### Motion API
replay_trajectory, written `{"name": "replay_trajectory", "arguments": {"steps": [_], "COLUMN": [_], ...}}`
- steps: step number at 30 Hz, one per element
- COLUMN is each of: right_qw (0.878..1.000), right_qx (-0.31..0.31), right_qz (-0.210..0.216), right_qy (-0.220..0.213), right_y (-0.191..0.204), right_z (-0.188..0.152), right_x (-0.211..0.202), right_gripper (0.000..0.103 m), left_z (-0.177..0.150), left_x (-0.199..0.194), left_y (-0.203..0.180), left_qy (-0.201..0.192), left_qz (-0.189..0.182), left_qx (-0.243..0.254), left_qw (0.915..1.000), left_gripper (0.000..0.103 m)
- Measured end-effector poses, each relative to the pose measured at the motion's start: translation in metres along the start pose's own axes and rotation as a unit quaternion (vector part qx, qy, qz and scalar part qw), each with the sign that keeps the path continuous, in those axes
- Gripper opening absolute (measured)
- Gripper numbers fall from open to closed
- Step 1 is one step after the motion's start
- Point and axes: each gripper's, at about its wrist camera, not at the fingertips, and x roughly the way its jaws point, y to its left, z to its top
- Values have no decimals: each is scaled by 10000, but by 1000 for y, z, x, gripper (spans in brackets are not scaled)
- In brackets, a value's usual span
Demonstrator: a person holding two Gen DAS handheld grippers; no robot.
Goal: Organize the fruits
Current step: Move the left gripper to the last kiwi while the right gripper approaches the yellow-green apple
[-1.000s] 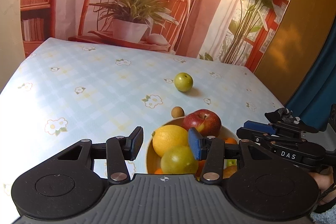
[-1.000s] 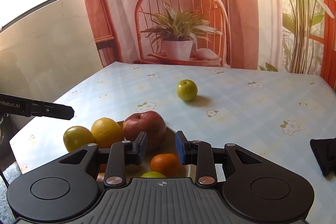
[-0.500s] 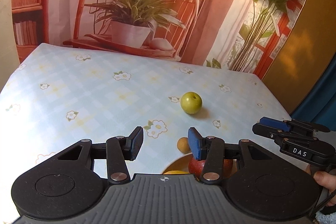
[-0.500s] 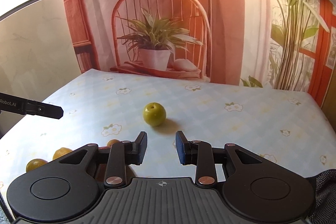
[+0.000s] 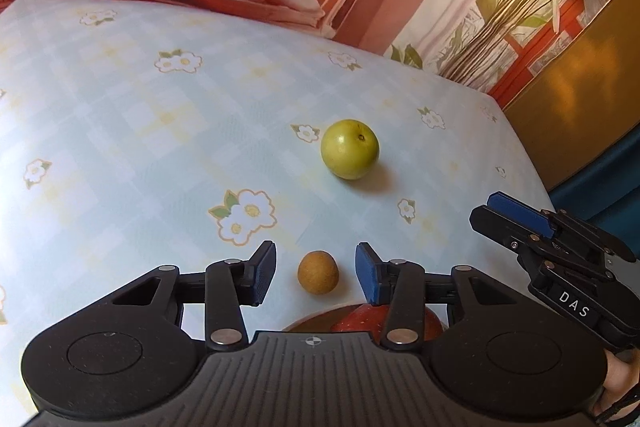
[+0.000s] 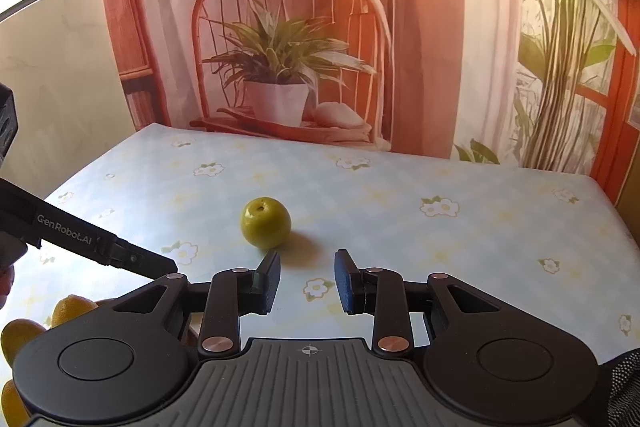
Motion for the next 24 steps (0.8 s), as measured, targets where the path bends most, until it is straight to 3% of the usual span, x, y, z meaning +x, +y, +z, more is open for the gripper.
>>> {"name": "replay_trajectory", "arguments": {"steps": [14, 17, 24], "right_qw": [9999, 9999, 9997], "right_qx": [40, 55, 5], "right_qz": [79, 101, 160], "right_qy": [87, 109, 166], "right_y": [-3, -3, -3], "right_z": [-4, -4, -3], "right_x": [11, 12, 17], "right_gripper": [29, 29, 29], "left_z": [3, 4, 4], "left_x": [27, 28, 19], "left_y": [-3, -3, -1], "left_qy": [468, 469, 193], "left_qz": [-52, 19, 49], "left_qx": [19, 67, 47], "left_qw": [9989, 9989, 9998], "left_gripper": [37, 27, 26]}}
